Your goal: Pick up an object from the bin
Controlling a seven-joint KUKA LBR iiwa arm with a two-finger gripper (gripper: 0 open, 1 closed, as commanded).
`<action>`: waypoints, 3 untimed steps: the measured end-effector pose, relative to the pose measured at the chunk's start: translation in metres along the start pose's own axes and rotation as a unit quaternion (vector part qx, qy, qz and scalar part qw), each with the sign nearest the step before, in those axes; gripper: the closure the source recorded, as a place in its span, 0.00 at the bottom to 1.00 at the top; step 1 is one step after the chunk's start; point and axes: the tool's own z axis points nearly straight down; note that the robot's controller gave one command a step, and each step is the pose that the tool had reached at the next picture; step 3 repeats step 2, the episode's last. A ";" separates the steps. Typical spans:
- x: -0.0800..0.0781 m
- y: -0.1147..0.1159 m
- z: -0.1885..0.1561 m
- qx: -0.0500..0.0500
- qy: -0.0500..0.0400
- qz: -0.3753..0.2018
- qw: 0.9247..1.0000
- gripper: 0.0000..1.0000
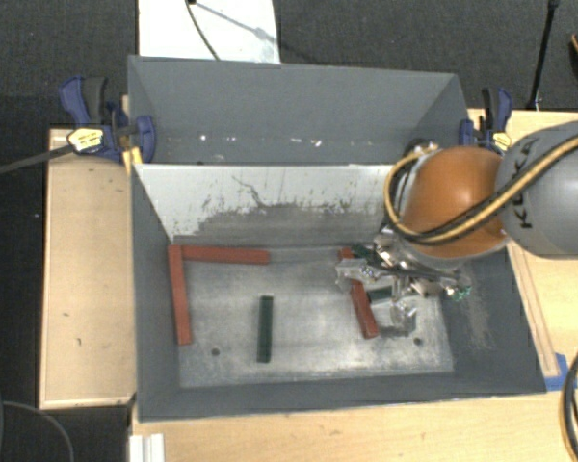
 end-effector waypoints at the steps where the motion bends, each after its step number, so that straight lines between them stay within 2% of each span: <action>1: -0.001 0.001 0.000 -0.001 0.000 0.001 1.000 1.00; 2: -0.009 0.016 -0.145 0.001 -0.002 -0.013 1.000 1.00; 3: -0.009 0.016 -0.145 0.001 -0.002 -0.013 1.000 1.00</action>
Offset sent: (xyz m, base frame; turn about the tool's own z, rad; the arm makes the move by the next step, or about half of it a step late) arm 0.0000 0.0000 0.0000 0.0000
